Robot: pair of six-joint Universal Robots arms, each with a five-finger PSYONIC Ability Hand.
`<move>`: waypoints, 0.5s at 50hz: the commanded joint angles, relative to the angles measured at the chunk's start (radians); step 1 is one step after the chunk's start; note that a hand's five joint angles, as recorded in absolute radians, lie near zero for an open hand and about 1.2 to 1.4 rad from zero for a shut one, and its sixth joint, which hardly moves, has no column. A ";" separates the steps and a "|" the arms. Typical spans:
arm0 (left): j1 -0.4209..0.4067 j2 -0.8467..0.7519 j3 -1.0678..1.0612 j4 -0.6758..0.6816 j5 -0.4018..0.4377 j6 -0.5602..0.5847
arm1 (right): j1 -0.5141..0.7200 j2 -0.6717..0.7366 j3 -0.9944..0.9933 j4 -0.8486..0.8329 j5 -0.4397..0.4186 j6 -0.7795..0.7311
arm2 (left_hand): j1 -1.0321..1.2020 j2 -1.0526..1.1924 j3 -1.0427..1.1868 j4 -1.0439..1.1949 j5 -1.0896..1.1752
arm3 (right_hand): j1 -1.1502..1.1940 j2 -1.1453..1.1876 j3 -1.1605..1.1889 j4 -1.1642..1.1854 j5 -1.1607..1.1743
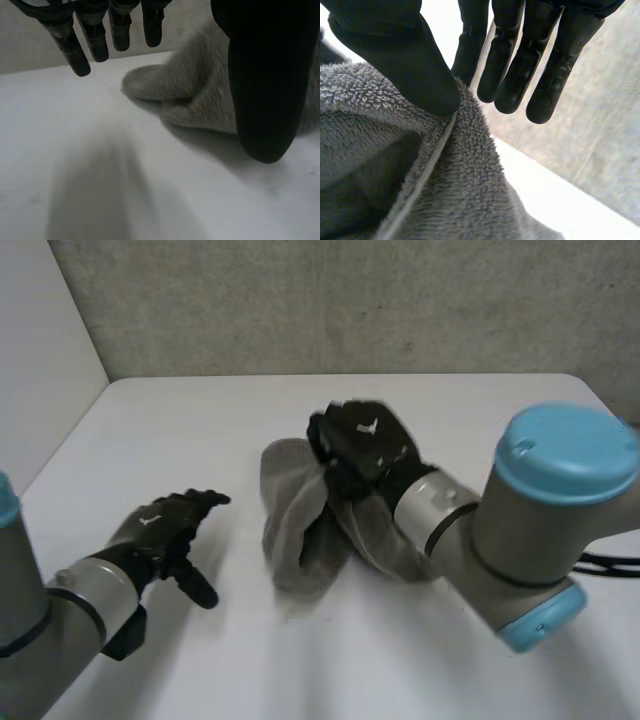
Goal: Fold the towel.
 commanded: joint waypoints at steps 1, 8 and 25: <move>-0.057 -0.146 0.076 0.028 0.016 -0.167 | -0.043 -0.051 -0.014 0.008 0.001 0.001 | 0.043 0.034 0.034 0.036 0.020 | 0.363 0.214 0.211 0.204 0.293; -0.111 -0.254 0.158 0.059 0.019 -0.267 | -0.057 -0.072 0.003 0.007 0.006 0.001 | 0.207 0.198 0.199 0.201 0.184 | 0.363 0.214 0.211 0.204 0.293; -0.201 -0.404 0.342 0.092 0.071 -0.562 | -0.084 -0.082 0.006 0.004 0.027 -0.002 | 0.744 0.736 0.736 0.738 0.721 | 0.363 0.214 0.211 0.204 0.293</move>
